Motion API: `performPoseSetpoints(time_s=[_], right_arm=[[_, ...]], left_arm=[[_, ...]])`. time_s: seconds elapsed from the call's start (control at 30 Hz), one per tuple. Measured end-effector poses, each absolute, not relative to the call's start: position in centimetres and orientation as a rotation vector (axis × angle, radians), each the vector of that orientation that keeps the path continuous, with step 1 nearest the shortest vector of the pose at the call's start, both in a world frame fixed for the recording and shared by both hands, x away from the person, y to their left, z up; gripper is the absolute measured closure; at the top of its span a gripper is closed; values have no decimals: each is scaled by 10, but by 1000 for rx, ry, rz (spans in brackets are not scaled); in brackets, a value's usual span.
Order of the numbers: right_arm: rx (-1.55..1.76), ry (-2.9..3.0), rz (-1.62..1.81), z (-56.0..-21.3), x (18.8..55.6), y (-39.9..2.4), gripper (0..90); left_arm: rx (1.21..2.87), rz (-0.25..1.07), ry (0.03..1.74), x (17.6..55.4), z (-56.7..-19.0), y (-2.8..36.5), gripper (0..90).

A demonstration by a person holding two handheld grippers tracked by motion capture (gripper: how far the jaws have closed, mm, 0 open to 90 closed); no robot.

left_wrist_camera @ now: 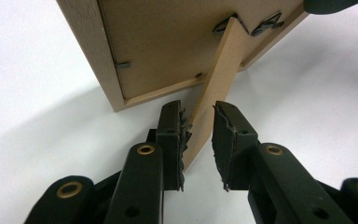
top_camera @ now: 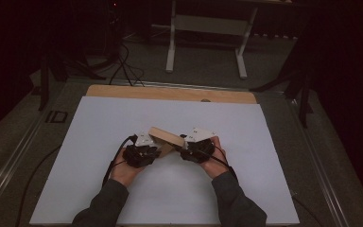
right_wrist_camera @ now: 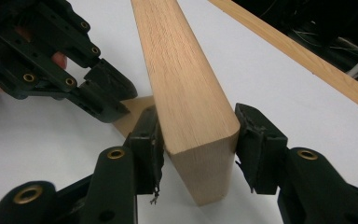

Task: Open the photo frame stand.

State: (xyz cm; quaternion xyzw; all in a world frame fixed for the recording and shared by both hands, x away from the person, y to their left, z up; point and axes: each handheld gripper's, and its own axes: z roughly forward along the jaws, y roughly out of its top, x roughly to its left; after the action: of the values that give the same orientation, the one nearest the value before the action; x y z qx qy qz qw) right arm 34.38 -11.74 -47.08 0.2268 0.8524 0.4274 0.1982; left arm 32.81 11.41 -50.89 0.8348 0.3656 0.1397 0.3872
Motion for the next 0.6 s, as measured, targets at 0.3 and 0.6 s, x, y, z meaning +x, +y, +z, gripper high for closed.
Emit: performPoseSetpoints(time_s=[0.3,0.6], right_arm=[[617,2399,1198,-473,339,-115,521],[626,2407,1228,-475,339,-116,483]], left_arm=[[2134,340,935,325,-511,117,726],[2136,327,943,325,-513,119,700]])
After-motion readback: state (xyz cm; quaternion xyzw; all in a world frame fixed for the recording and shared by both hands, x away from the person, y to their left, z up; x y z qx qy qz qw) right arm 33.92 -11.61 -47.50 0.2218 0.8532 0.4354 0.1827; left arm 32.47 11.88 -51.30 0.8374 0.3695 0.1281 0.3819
